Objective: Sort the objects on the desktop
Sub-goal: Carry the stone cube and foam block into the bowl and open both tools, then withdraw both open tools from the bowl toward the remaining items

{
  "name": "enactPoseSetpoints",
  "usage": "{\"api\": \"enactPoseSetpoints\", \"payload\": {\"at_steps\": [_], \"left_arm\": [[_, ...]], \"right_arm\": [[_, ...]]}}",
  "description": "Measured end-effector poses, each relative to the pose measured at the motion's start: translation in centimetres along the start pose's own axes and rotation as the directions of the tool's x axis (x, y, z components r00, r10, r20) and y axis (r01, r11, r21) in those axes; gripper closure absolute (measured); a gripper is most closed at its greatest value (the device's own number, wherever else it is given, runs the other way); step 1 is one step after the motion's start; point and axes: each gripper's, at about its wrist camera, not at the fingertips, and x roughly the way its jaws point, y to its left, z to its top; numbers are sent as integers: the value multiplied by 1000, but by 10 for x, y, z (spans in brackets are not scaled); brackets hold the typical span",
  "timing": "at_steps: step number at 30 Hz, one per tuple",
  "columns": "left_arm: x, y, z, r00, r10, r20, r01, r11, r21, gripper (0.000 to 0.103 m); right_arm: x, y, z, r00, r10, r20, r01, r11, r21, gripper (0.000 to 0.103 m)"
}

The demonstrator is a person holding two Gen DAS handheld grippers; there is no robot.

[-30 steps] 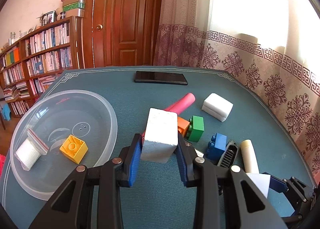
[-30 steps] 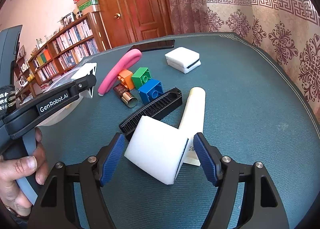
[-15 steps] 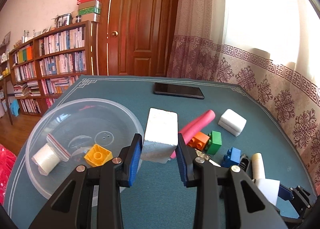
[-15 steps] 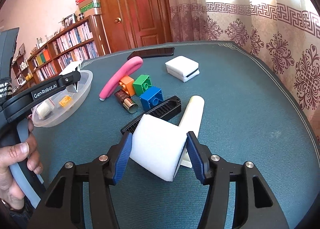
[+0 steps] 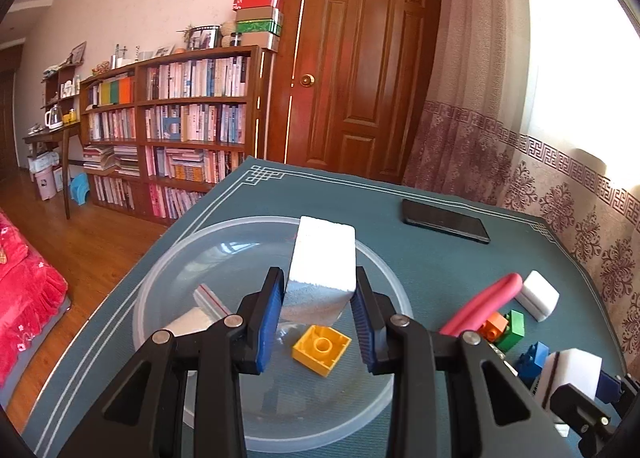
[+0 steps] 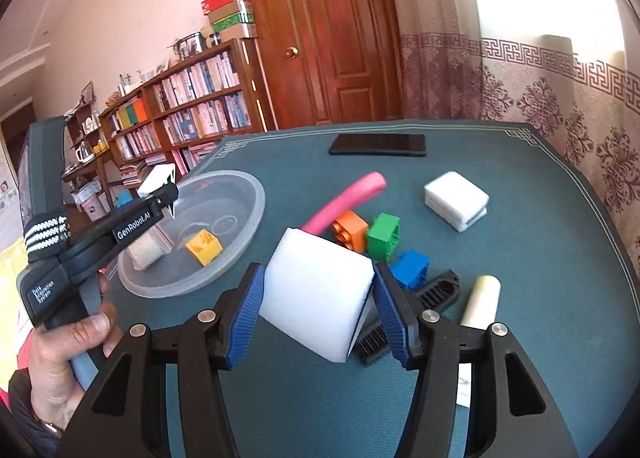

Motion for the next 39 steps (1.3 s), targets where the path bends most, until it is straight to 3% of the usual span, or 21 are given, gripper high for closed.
{"api": "enactPoseSetpoints", "payload": {"at_steps": [9, 19, 23, 27, 33, 39], "left_arm": [[5, 31, 2, 999, 50, 0, -50, 995, -84, 65], [6, 52, 0, 995, 98, -5, -97, 985, -145, 65], [5, 68, -1, 989, 147, 7, -143, 969, -203, 39], [0, 77, -1, 978, 203, 37, -189, 953, -239, 27], [0, 79, -3, 974, 224, 42, -207, 947, -246, 24], [1, 78, -3, 977, 212, 35, -198, 949, -244, 23]], "right_arm": [[29, 48, 33, 994, 100, 40, -98, 994, -42, 45], [82, 88, 50, 987, 162, 6, -161, 983, -87, 44], [98, 91, 53, 981, 194, -4, -193, 978, -84, 42], [111, 89, 48, 976, 214, -28, -215, 974, -67, 38], [123, 81, 36, 975, 208, -73, -212, 976, -54, 35], [121, 80, 38, 975, 213, -63, -216, 975, -48, 23]]}}
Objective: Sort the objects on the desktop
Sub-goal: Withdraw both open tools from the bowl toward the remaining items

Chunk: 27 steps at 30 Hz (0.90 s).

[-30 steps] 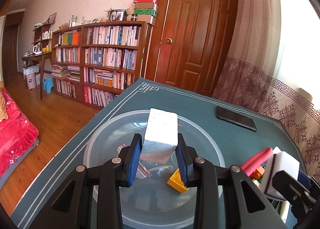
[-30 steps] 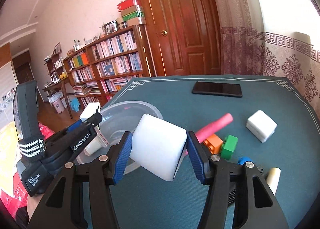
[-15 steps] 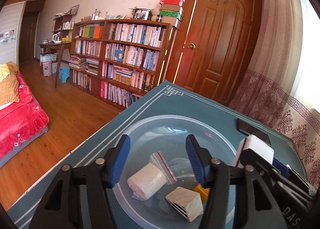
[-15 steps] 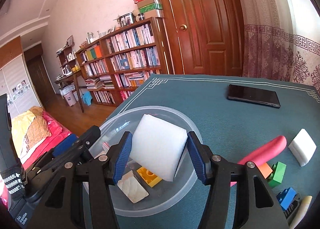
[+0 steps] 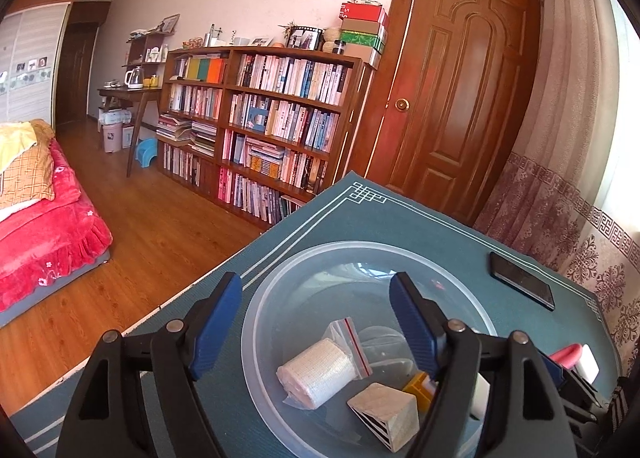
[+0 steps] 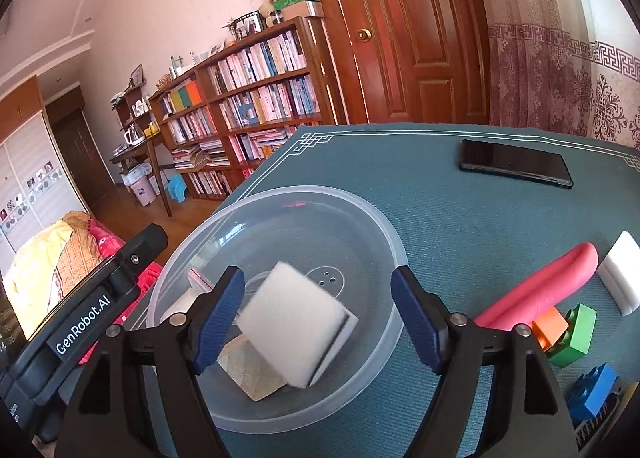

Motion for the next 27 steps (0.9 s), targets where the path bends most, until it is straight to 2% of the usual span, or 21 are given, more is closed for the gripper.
{"api": "enactPoseSetpoints", "payload": {"at_steps": [2, 14, 22, 27], "left_arm": [[0, 2, 1, 1000, -3, 0, 3, 1000, -9, 23], [1, -5, -1, 999, -33, -20, 33, 999, 7, 23], [1, -19, -6, 996, -78, -41, 80, 995, 53, 22], [-3, -33, -10, 993, -108, -51, 112, 990, 91, 22]], "right_arm": [[0, 1, -1, 1000, 6, -1, -6, 1000, -1, 21], [-12, -3, -1, 999, -47, 19, 47, 999, 6, 20], [-33, -17, -8, 993, -113, 30, 112, 993, 36, 20], [-55, -28, -17, 980, -188, 59, 186, 982, 38, 20]]}}
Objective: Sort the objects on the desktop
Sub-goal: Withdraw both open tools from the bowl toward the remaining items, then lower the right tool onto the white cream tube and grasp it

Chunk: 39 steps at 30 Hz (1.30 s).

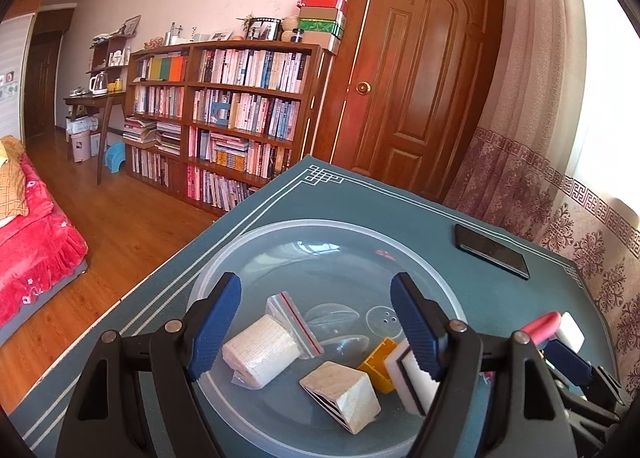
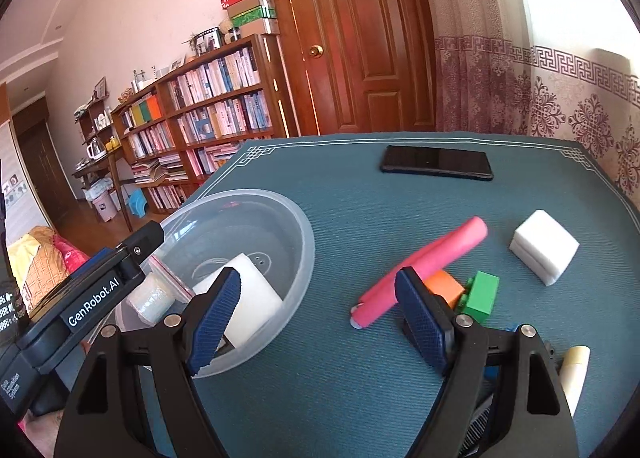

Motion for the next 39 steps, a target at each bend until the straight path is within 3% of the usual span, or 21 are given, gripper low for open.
{"api": "enactPoseSetpoints", "payload": {"at_steps": [11, 23, 39], "left_arm": [[-5, -26, -7, 997, -73, -26, 75, 995, 63, 21], [-16, -52, -15, 985, -163, -48, 167, 981, 102, 20], [-27, -85, -32, 969, -229, -88, 242, 951, 193, 19]], "right_arm": [[-31, -37, -17, 993, -116, 21, 115, 992, 44, 20], [-57, -98, -44, 966, -259, -21, 258, 950, 177, 20], [-60, -111, -58, 957, -278, -79, 288, 940, 184, 20]]}}
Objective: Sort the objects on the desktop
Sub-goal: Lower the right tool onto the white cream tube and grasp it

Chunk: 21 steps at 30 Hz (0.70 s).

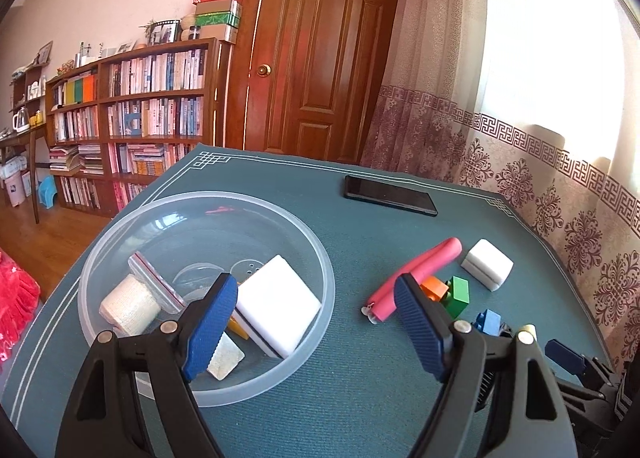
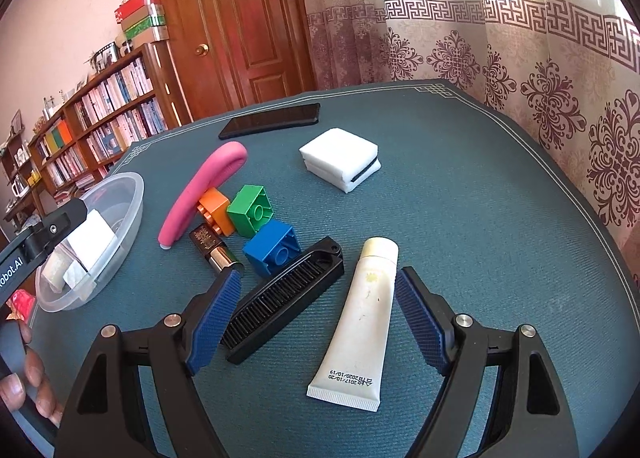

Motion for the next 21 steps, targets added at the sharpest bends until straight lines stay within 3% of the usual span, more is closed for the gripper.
{"api": "enactPoseSetpoints", "payload": {"at_steps": [8, 15, 21], "left_arm": [[-1, -6, -3, 1000, -21, -7, 21, 1000, 14, 19], [-1, -14, -7, 999, -34, -17, 35, 999, 34, 19], [1, -20, -10, 998, -50, -33, 52, 997, 51, 19]], "right_arm": [[-2, -19, -1, 999, -50, -2, 50, 998, 40, 21], [4, -27, -5, 996, -79, -43, 81, 996, 44, 45], [15, -26, -8, 992, -85, -93, 88, 996, 25, 51]]}}
